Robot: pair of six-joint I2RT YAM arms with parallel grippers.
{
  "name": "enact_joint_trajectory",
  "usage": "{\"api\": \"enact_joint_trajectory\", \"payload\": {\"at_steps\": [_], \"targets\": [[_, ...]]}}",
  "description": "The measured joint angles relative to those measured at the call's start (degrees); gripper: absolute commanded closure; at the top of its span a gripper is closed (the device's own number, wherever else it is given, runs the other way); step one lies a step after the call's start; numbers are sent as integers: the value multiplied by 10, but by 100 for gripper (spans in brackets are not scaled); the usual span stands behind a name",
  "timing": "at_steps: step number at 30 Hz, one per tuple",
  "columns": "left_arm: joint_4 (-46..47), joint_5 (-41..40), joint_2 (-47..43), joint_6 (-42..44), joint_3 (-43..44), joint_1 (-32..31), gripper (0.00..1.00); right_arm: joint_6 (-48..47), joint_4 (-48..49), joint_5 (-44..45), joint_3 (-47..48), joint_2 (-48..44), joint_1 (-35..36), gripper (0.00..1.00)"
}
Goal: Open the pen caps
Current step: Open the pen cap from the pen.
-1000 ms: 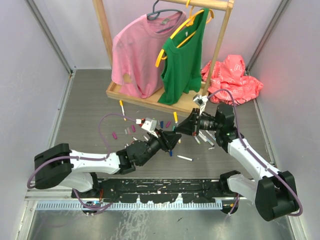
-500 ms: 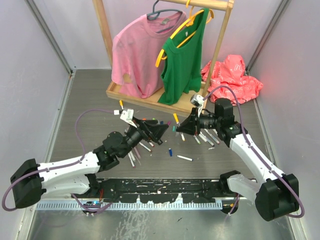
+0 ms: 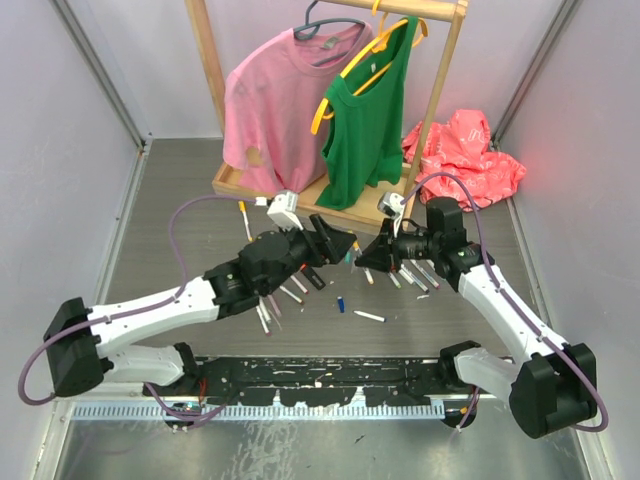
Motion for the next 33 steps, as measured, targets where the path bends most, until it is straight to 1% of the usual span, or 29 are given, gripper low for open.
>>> {"api": "enact_joint_trajectory", "payload": {"at_steps": [2,5,12,18,21,23,26,28,33], "targets": [[-19,-13,21,-6,12,-9,31,-2,-2,2,2,2,0,99],[-51,-33,54,-13,39,-21,37,-3,-5,3,2,3,0,99],[-79,-57,112,-16,93,-28,51,-6,-12,3,2,5,0,99],[-85,-70,125,-17,101,-28,61,-7,-13,3,2,5,0,99],[-89,-71,129,-18,107,-28,64,-7,-13,3,2,5,0,99],[-90,-71,131,-19,109,-28,68,-8,-14,3,2,5,0,99],[-92,-71,135,-24,112,-28,68,-8,-14,3,2,5,0,99],[-92,-71,138,-26,115,-28,71,-8,-16,3,2,5,0,99],[-93,-71,139,-30,115,-28,83,-10,-17,3,2,5,0,99]]}}
